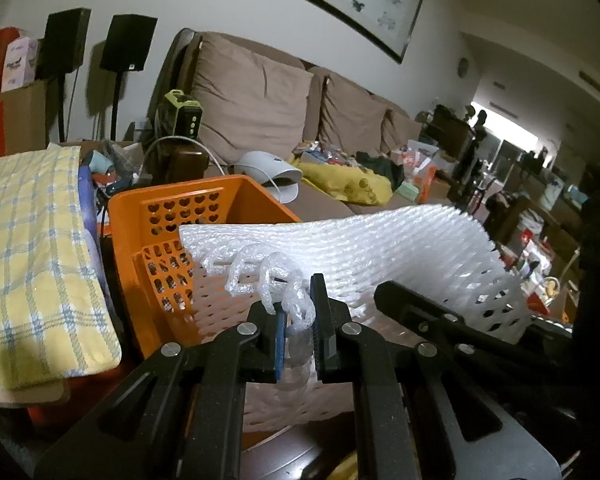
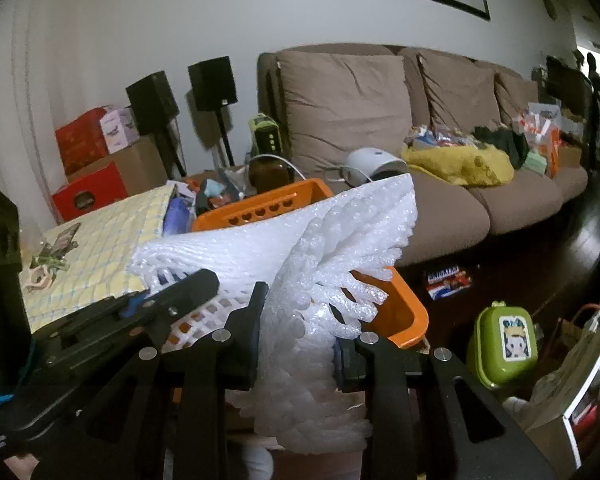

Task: Organize objects
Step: 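Carry the folded foam sheet with both grippers over the orange basket opening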

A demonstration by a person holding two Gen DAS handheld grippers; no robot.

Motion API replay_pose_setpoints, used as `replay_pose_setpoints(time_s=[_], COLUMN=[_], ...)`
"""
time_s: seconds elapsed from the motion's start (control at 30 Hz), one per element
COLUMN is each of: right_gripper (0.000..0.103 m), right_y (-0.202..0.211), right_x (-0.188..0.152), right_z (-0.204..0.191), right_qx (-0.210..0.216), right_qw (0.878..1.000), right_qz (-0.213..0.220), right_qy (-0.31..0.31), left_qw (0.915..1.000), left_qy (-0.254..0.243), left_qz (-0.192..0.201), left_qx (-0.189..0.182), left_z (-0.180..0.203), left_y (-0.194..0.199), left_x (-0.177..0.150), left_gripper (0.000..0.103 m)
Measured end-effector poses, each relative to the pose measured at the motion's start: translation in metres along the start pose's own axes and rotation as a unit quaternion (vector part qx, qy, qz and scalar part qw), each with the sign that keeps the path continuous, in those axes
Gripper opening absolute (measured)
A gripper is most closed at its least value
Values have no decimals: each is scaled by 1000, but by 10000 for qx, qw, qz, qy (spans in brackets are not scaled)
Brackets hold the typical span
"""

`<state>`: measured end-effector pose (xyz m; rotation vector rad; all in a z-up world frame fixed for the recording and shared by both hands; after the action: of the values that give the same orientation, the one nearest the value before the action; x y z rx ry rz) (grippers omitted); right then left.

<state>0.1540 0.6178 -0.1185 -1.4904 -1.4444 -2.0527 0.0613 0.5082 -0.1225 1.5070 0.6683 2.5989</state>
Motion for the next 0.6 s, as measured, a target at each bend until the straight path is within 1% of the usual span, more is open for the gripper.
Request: replay_pose_setpoints(time_s=[0.23, 0.37, 0.53, 0.6], right_gripper=[26, 26, 26, 26], right_y=[-6, -13, -16, -19], right_x=[3, 6, 6, 6], right_z=[1, 3, 6, 8], right_qx=[-46, -118, -255, -250], right_qw=[10000, 9998, 9995, 9994], right_qz=[-55, -136, -185, -239], right_qy=[-7, -46, -56, -95], left_qw=[9999, 9995, 9998, 9998], left_qy=[-97, -282, -188, -194], left_qz=[24, 116, 81, 51], left_qx=[-31, 44, -20, -30], left_z=[4, 9, 9, 9], left_y=[-6, -11, -18, -19], left_x=[3, 8, 9, 8], left_gripper=[10, 10, 10, 10])
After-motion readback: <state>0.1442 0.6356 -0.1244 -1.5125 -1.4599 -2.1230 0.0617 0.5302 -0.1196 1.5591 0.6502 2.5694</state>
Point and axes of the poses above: each gripper's, at about its wrist camera, not at the fingertips, and y roughly against the way its jaws point, z to its right, x to its top, the point moved 3 cm from there along -y, roughly the way its jaws point, and after that the axes turned 14 degrees about -x, right-handed, at the moved point
